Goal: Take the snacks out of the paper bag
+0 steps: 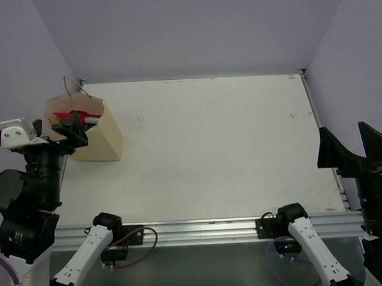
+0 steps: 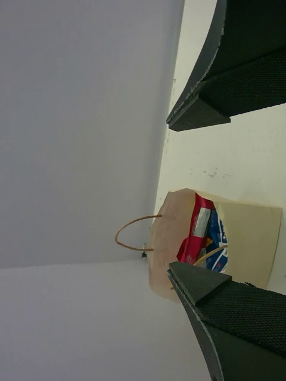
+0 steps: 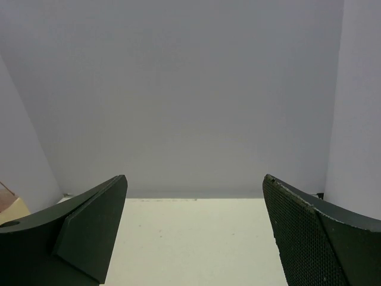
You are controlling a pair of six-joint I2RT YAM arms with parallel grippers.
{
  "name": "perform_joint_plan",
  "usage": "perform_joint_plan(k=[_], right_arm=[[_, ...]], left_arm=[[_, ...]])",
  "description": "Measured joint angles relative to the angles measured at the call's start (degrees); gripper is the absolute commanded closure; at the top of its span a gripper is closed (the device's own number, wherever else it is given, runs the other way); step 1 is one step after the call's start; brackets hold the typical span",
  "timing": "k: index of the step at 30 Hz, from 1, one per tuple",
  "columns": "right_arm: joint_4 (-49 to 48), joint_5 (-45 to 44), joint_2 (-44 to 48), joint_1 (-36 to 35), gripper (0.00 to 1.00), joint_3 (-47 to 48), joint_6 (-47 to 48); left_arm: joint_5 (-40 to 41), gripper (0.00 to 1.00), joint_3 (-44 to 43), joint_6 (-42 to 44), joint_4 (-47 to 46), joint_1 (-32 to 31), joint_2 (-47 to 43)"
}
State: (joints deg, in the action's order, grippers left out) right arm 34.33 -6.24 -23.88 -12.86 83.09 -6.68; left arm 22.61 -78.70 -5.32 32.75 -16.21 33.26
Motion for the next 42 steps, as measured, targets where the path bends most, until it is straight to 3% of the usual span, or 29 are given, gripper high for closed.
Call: perform_joint_plan(k=[13,24,29,35,42], right_arm=[[0.2,3.1,-0.7,0.0,0.01,-1.9,-1.0],[2.6,13.5,-7.0,0.0,0.01,-7.3,-3.2],[3.8,16.0,-6.8,0.0,0.01,-11.3,-3.8],[3.8,16.2,-4.0,-0.1,0.01,-13.7,-3.8],[2.9,16.1,-1.9,-0.7,0.01,-15.1,-3.8]], left_arm=[[-3.6,0.0,1.6,-0.1,0.9,0.0,3.3],[-3.2,0.0,-2.3,-0.1,6.9,0.3,29.8],[-4.6,0.01,-4.8,-0.6,7.3,6.1,40.4],[-6.3,0.11,-7.0,-1.7,7.3,11.0,49.2],[-9.4,0.46,-6.5,-2.7,9.0,10.8,53.2]])
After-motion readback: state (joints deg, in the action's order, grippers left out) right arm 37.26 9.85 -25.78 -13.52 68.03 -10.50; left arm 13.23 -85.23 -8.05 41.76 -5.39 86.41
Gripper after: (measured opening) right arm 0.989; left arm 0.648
